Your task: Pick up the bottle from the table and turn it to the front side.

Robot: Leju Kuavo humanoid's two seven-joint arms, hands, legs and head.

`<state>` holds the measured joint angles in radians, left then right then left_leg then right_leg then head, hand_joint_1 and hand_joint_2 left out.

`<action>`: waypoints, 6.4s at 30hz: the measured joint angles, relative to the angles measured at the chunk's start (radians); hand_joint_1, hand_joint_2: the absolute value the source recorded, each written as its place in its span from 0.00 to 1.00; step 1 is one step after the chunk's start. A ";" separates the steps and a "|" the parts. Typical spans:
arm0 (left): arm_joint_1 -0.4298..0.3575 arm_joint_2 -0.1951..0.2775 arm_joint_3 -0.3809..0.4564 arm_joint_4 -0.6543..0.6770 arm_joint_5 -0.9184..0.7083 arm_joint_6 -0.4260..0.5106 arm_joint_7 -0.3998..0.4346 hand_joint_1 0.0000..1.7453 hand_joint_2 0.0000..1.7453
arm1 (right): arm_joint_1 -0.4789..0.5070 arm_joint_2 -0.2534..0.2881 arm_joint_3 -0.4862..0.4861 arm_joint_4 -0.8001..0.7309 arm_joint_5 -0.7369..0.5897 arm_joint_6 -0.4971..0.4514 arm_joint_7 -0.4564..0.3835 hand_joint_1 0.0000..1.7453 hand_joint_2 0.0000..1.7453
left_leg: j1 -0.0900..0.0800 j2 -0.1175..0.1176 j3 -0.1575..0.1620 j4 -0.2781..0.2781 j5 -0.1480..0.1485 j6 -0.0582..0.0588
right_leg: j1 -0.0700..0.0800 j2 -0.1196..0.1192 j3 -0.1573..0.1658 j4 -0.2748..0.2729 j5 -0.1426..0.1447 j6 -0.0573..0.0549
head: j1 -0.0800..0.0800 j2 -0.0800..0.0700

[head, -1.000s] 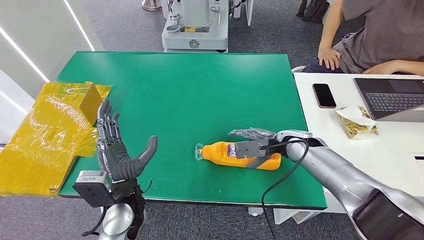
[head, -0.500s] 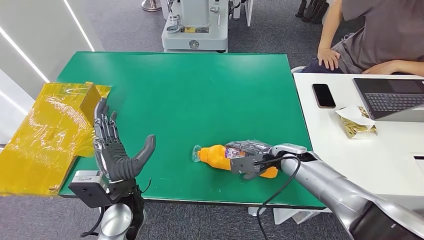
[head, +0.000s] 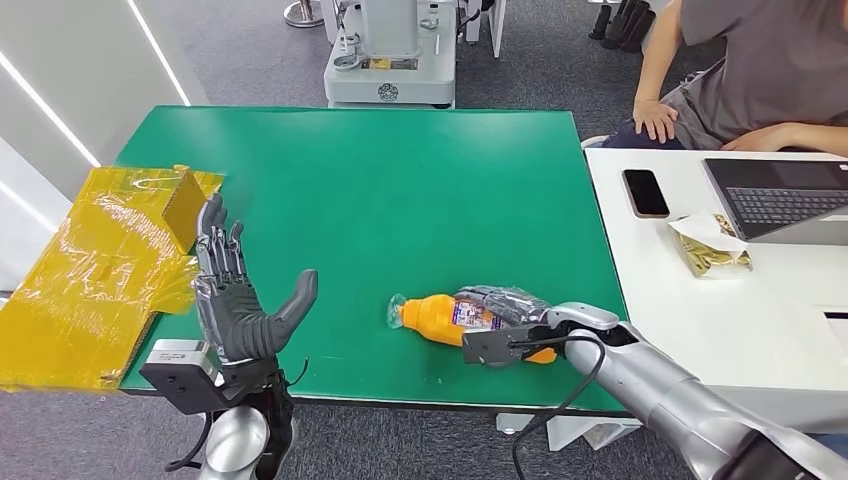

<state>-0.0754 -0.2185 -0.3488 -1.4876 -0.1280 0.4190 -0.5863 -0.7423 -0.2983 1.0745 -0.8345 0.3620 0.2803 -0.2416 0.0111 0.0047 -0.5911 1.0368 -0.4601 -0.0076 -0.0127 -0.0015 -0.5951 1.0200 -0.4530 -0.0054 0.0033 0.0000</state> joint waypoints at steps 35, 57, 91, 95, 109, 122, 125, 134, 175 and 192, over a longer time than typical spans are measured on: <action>-0.018 0.010 -0.001 0.042 0.047 0.031 -0.045 0.00 1.00 | 0.046 -0.005 -0.172 -0.015 0.015 -0.171 -0.045 1.00 1.00 | 0.000 -0.001 -0.006 0.000 0.000 0.000 | 0.000 0.000 -0.005 0.000 0.000 0.001 | 0.000 0.000; -0.019 0.011 -0.005 0.065 0.138 0.059 -0.112 0.00 1.00 | 0.194 0.088 -0.460 -0.209 -0.049 -0.645 -0.269 1.00 1.00 | 0.000 -0.001 -0.007 0.000 0.000 0.000 | 0.000 -0.001 -0.006 0.000 0.000 0.001 | 0.000 0.000; -0.202 0.009 -0.070 0.215 0.145 -0.217 -0.009 0.00 1.00 | 0.188 0.200 -0.376 -0.121 0.013 -0.833 -0.415 1.00 1.00 | 0.000 -0.001 -0.008 0.000 0.000 0.000 | 0.000 -0.001 -0.008 0.001 0.000 0.001 | 0.000 0.000; -0.210 0.009 -0.070 0.224 0.145 -0.220 -0.009 0.00 1.00 | 0.185 0.205 -0.372 -0.119 0.013 -0.834 -0.415 1.00 1.00 | 0.000 -0.001 -0.008 0.000 0.000 0.000 | 0.000 -0.001 -0.008 0.001 0.000 0.001 | 0.000 0.000; -0.257 -0.002 -0.070 0.298 0.137 -0.273 0.031 0.00 1.00 | 0.187 0.219 -0.367 -0.181 0.045 -0.947 -0.410 1.00 1.00 | 0.000 -0.001 -0.008 0.000 0.000 0.000 | 0.000 -0.001 -0.008 0.001 0.000 0.001 | 0.000 0.000; -0.286 -0.018 -0.065 0.360 0.127 -0.280 0.051 0.00 1.00 | 0.204 0.252 -0.371 -0.234 0.046 -0.962 -0.446 1.00 1.00 | 0.000 -0.001 -0.009 0.000 0.000 0.000 | 0.000 0.000 -0.008 0.001 0.000 0.001 | 0.000 0.000; -0.286 -0.018 -0.065 0.363 0.126 -0.280 0.051 0.00 1.00 | 0.204 0.258 -0.370 -0.234 0.039 -0.958 -0.443 1.00 1.00 | 0.000 -0.001 -0.009 0.000 0.000 0.000 | 0.000 0.000 -0.008 0.002 0.000 0.001 | 0.000 0.000; -0.245 -0.012 -0.066 0.247 0.134 -0.326 0.060 0.00 1.00 | 0.210 0.267 -0.363 -0.188 0.005 -0.952 -0.440 1.00 1.00 | 0.000 -0.001 -0.009 0.000 0.000 0.000 | 0.000 -0.001 -0.008 0.001 0.000 0.001 | 0.000 0.000; -0.271 0.015 -0.064 0.309 0.131 -0.267 0.083 0.00 1.00 | 0.281 0.269 -0.466 -0.257 0.115 -0.964 -0.453 1.00 1.00 | 0.000 -0.001 -0.009 0.000 0.000 0.000 | 0.000 0.000 -0.009 0.002 0.000 0.001 | 0.000 0.000; -0.270 0.008 -0.056 0.312 0.110 -0.302 0.079 0.00 1.00 | 0.264 0.273 -0.423 -0.140 0.015 -0.964 -0.452 1.00 1.00 | 0.000 -0.001 -0.009 0.000 0.000 0.000 | 0.000 -0.001 -0.009 0.002 0.000 0.001 | 0.000 0.000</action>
<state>-0.3449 -0.2103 -0.4051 -1.1754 -0.0183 0.1172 -0.5077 -0.4786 -0.0249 0.6519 -0.9750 0.3768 -0.6834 -0.6939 0.0112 0.0034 -0.6006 1.0366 -0.4599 -0.0079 -0.0127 -0.0022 -0.6038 1.0218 -0.4528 -0.0047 0.0032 0.0000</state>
